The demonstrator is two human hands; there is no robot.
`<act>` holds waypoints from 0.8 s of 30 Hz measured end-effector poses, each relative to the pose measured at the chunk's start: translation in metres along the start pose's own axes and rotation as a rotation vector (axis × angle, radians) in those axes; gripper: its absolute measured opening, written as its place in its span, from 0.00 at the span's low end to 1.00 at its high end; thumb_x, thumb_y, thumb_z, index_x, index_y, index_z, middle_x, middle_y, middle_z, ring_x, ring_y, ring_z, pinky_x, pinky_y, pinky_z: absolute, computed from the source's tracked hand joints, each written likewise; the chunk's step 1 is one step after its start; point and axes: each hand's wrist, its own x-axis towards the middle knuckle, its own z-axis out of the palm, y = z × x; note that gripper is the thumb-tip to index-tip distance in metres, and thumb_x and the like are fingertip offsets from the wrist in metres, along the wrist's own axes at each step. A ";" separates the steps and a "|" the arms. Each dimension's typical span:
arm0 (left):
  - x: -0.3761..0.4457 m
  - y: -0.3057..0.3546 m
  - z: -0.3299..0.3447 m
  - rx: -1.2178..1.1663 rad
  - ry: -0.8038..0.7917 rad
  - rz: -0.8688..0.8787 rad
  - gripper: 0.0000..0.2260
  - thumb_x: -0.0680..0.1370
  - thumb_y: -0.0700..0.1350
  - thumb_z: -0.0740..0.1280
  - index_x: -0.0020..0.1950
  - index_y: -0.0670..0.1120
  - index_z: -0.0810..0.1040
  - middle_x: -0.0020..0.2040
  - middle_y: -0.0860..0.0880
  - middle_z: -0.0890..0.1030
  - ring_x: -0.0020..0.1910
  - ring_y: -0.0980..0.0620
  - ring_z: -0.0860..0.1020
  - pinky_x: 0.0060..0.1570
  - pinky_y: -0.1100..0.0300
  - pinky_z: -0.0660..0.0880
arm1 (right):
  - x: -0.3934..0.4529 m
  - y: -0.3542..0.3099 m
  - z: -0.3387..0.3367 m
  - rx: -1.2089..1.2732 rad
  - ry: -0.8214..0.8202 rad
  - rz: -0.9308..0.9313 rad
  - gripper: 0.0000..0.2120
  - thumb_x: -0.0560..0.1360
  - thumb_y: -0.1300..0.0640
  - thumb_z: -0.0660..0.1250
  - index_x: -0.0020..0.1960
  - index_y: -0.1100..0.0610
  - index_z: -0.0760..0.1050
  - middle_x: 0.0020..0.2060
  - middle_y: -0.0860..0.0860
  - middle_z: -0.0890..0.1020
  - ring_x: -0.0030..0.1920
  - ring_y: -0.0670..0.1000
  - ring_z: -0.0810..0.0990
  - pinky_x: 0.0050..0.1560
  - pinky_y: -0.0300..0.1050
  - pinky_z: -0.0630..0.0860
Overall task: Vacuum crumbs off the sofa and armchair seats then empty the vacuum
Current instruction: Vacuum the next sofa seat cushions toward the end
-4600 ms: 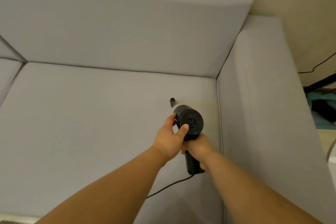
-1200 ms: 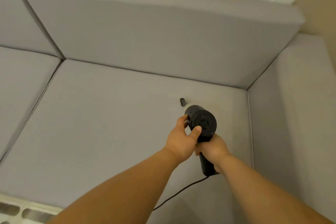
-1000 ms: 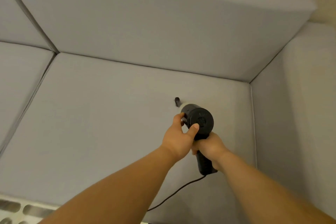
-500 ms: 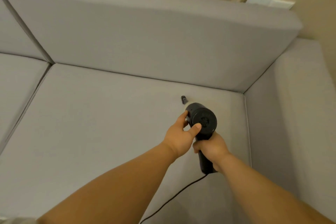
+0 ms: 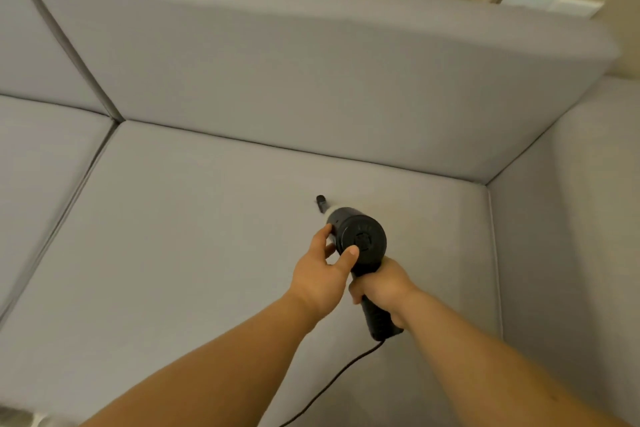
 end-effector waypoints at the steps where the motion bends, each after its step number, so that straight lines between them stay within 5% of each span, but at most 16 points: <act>1: -0.006 -0.001 -0.001 -0.004 0.007 0.001 0.27 0.78 0.55 0.64 0.75 0.58 0.58 0.69 0.50 0.72 0.63 0.48 0.75 0.65 0.49 0.70 | -0.005 0.001 0.001 -0.010 -0.010 0.008 0.13 0.65 0.69 0.71 0.44 0.54 0.76 0.40 0.54 0.80 0.45 0.57 0.78 0.47 0.51 0.77; 6: -0.017 0.013 0.009 -0.023 0.033 0.040 0.28 0.77 0.56 0.65 0.74 0.59 0.59 0.69 0.52 0.72 0.50 0.61 0.77 0.56 0.59 0.72 | -0.022 -0.004 -0.014 -0.009 0.029 -0.004 0.12 0.65 0.69 0.70 0.44 0.56 0.77 0.40 0.56 0.81 0.44 0.57 0.79 0.40 0.46 0.75; 12: 0.032 0.044 0.014 -0.004 -0.014 0.080 0.27 0.78 0.54 0.63 0.76 0.56 0.58 0.71 0.50 0.70 0.67 0.49 0.71 0.64 0.55 0.68 | 0.016 -0.032 -0.034 0.039 0.122 -0.047 0.12 0.65 0.69 0.70 0.46 0.59 0.78 0.40 0.58 0.82 0.43 0.59 0.79 0.40 0.47 0.74; 24: 0.027 0.014 -0.015 -0.029 0.040 -0.006 0.29 0.79 0.55 0.62 0.76 0.58 0.54 0.71 0.51 0.69 0.66 0.47 0.72 0.67 0.48 0.68 | 0.028 -0.040 -0.005 -0.099 -0.029 -0.002 0.13 0.66 0.71 0.70 0.43 0.55 0.76 0.39 0.55 0.79 0.43 0.56 0.77 0.42 0.47 0.75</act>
